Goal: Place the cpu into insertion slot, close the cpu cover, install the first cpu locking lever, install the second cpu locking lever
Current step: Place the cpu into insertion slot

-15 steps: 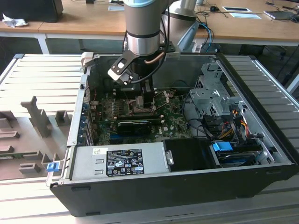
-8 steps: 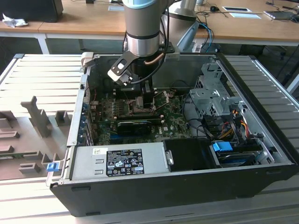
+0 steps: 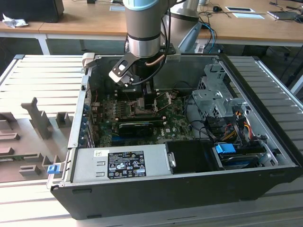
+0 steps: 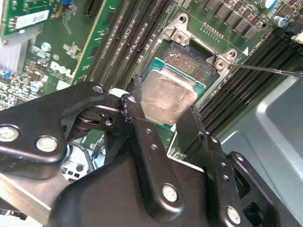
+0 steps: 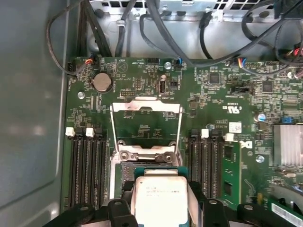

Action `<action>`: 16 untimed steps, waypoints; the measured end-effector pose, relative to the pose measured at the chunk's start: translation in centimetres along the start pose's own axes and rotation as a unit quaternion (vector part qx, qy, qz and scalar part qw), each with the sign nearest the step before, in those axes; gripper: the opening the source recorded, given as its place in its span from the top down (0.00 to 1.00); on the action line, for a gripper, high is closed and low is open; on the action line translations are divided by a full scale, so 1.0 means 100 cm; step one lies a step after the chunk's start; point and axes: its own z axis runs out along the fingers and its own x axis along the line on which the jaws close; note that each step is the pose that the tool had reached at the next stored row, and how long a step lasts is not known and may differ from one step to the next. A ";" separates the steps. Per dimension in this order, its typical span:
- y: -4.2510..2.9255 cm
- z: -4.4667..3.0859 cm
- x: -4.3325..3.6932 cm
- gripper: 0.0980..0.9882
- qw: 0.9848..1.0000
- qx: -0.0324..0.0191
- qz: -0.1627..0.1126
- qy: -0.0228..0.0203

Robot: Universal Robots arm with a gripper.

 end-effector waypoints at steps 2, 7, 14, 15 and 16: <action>-0.0014 0.0078 0.0031 0.52 1.000 0.000 0.000 0.000; -0.0091 0.0163 0.0107 0.52 1.000 0.000 0.001 0.000; -0.0087 0.0280 0.0117 0.52 1.000 0.000 0.013 -0.004; -0.0085 0.0284 0.0117 0.52 1.000 0.000 0.014 -0.004; -0.0084 0.0289 0.0119 0.52 1.000 0.000 0.014 -0.004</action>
